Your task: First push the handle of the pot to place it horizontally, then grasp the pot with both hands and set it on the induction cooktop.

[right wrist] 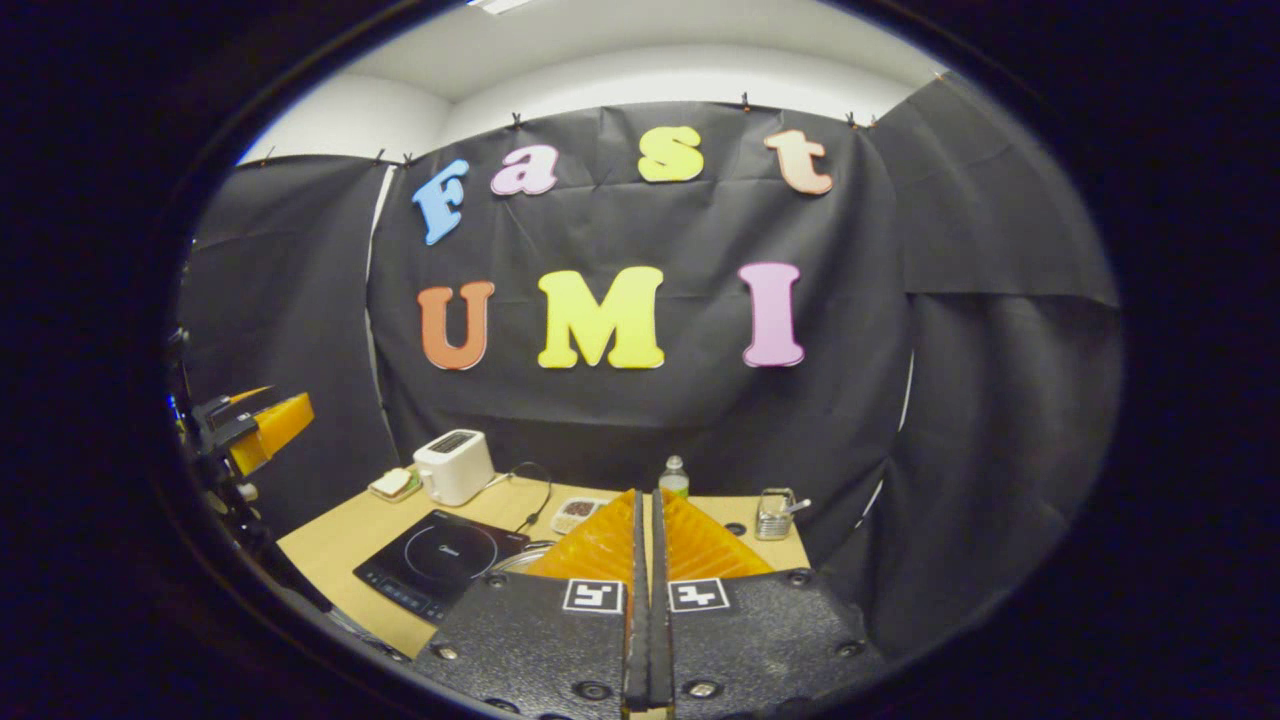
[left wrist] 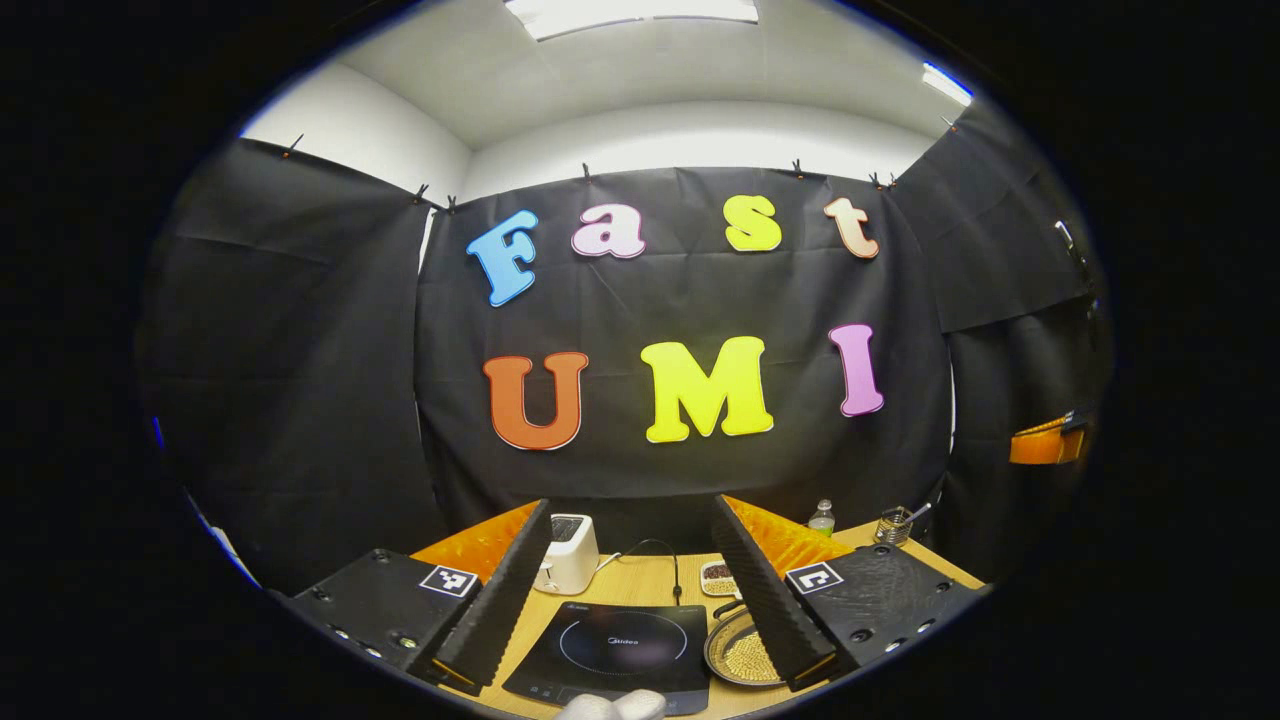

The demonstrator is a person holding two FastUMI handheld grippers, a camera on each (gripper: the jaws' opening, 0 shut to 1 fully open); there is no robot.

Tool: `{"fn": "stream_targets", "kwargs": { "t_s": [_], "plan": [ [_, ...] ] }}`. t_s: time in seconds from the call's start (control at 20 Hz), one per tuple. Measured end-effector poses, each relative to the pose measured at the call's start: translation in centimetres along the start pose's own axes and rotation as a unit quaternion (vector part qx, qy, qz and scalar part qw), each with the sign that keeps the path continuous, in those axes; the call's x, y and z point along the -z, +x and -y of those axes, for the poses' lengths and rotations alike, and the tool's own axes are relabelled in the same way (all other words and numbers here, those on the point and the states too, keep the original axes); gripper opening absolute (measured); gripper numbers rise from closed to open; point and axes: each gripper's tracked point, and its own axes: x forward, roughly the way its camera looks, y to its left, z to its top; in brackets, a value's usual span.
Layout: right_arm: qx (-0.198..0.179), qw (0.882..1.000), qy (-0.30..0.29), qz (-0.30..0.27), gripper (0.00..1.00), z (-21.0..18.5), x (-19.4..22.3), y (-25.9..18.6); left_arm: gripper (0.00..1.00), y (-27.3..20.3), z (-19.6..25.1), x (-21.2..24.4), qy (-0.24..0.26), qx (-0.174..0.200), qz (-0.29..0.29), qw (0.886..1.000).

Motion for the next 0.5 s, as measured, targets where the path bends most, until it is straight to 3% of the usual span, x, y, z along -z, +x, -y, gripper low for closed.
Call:
{"fn": "stream_targets", "kwargs": {
  "t_s": [0.45,0.5],
  "plan": [
    [-0.056,0.991,-0.025,-0.119,0.01,-6.0,10.9,3.5,0.96,-0.1,-1.8,2.4,-0.004,-0.005,-0.012,1.000],
    [-0.065,0.989,-0.022,-0.133,0.04,-6.8,12.6,3.7,1.00,-0.2,-2.0,2.7,-0.005,-0.002,-0.014,1.000]
  ]
}}
